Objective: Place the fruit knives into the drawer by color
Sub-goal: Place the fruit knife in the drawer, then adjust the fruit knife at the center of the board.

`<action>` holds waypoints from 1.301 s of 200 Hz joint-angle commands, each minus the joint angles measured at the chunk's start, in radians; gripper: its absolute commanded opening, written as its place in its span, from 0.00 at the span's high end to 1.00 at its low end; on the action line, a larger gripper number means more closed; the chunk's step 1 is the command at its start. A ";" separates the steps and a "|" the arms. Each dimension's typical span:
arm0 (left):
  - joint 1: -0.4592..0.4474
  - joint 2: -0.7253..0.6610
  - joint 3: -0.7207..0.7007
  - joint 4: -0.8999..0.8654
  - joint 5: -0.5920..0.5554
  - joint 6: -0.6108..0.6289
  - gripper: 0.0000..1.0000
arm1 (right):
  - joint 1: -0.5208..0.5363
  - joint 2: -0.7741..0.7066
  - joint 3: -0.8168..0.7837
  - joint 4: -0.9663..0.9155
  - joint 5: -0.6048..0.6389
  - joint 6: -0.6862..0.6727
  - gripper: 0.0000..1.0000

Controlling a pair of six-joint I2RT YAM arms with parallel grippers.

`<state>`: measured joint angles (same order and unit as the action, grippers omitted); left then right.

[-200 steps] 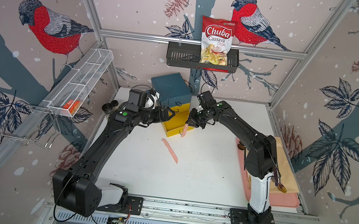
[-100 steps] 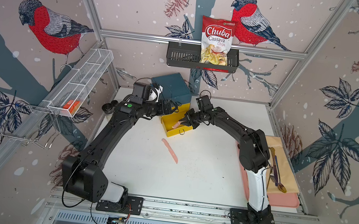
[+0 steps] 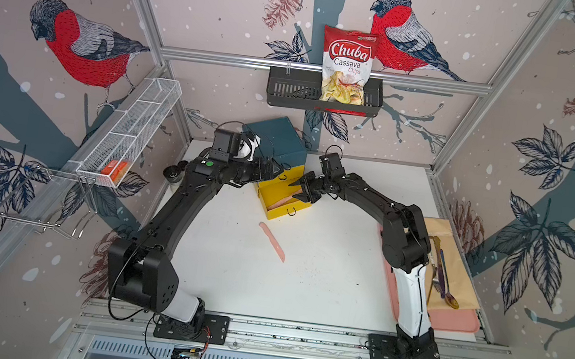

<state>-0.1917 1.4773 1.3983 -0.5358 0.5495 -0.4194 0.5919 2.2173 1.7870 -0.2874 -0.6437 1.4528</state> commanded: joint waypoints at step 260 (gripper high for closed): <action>0.006 -0.660 -0.492 -0.191 -0.083 -0.106 0.03 | 0.483 0.004 0.018 -0.456 0.709 -1.098 0.57</action>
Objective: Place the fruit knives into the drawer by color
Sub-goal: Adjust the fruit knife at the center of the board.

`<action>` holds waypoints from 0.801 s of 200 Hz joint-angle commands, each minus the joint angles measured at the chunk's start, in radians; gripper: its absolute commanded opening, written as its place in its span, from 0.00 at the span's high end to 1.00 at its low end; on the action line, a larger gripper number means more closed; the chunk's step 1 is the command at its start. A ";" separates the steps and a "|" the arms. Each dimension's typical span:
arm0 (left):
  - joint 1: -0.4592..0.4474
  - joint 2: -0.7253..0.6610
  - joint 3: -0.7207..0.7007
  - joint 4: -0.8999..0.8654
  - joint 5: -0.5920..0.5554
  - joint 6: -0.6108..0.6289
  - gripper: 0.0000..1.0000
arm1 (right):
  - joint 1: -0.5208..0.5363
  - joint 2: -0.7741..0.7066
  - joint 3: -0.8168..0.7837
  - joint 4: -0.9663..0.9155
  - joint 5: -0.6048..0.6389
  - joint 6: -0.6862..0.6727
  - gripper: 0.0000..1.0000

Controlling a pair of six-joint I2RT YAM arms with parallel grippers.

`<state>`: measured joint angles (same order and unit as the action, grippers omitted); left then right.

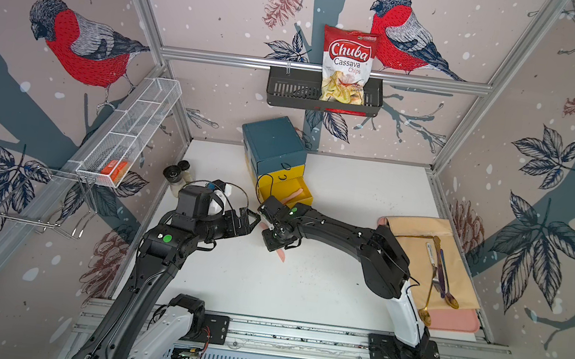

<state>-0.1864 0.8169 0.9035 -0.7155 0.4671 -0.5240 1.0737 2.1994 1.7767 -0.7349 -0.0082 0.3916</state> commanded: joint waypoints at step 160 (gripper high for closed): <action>0.001 0.067 -0.009 0.053 0.015 0.019 0.03 | -0.019 0.162 0.145 -0.117 -0.021 -0.105 0.68</action>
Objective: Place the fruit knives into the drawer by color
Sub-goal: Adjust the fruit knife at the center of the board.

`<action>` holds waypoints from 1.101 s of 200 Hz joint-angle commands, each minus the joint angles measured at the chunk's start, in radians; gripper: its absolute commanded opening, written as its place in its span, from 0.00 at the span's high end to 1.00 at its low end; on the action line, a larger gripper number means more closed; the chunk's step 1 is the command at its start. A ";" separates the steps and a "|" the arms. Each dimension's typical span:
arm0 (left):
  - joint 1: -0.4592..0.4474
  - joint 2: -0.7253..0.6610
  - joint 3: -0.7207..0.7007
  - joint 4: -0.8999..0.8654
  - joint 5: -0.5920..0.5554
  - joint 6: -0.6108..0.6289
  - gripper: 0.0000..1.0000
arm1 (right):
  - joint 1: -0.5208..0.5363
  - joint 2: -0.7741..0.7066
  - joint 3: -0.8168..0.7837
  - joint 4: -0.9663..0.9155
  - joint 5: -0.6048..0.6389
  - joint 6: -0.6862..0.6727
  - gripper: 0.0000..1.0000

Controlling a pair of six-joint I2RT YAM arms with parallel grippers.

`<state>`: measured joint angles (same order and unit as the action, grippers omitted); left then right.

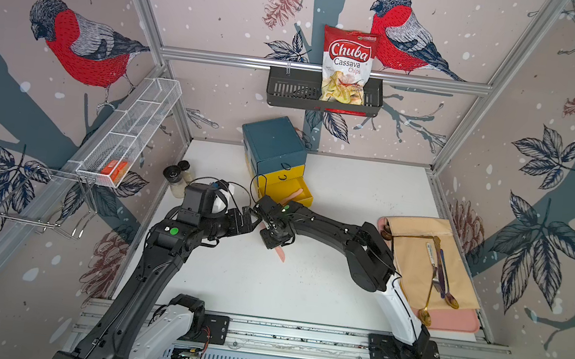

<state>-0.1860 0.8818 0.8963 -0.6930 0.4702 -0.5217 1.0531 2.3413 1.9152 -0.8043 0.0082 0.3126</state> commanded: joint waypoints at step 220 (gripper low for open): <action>0.001 0.005 -0.038 0.100 0.139 0.046 0.03 | -0.047 -0.229 -0.408 0.018 -0.045 0.074 0.62</action>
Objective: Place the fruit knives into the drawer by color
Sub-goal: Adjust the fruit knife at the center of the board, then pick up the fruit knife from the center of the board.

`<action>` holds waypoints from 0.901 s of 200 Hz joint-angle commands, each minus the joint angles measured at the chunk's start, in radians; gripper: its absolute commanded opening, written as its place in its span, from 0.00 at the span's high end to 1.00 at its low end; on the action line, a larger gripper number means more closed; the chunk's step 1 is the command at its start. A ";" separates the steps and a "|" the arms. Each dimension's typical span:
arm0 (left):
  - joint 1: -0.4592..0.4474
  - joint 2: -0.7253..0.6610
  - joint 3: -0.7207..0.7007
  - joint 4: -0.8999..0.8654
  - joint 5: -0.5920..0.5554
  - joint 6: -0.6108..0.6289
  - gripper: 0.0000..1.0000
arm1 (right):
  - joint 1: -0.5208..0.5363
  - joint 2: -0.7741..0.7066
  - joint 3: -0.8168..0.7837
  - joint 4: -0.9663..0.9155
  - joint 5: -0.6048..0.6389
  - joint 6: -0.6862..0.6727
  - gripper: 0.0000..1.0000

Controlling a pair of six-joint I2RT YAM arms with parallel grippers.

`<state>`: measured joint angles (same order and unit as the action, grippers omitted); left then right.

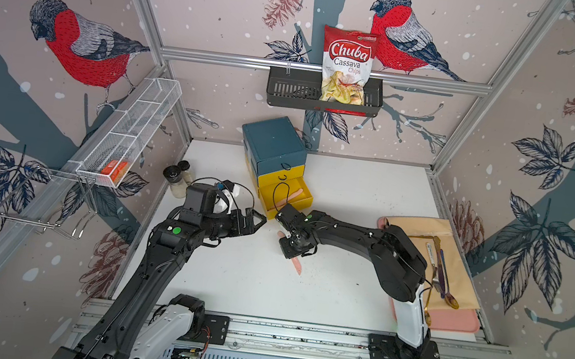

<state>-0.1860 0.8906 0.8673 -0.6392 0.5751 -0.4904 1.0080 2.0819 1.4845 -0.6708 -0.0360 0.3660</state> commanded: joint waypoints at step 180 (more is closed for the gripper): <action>0.001 0.009 -0.025 0.107 0.041 -0.016 0.03 | -0.061 0.021 0.079 -0.159 0.024 0.022 1.00</action>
<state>-0.1860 0.8898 0.8253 -0.5793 0.6022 -0.5011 0.9596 2.1155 1.5600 -0.7757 -0.0357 0.3698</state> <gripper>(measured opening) 0.970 0.176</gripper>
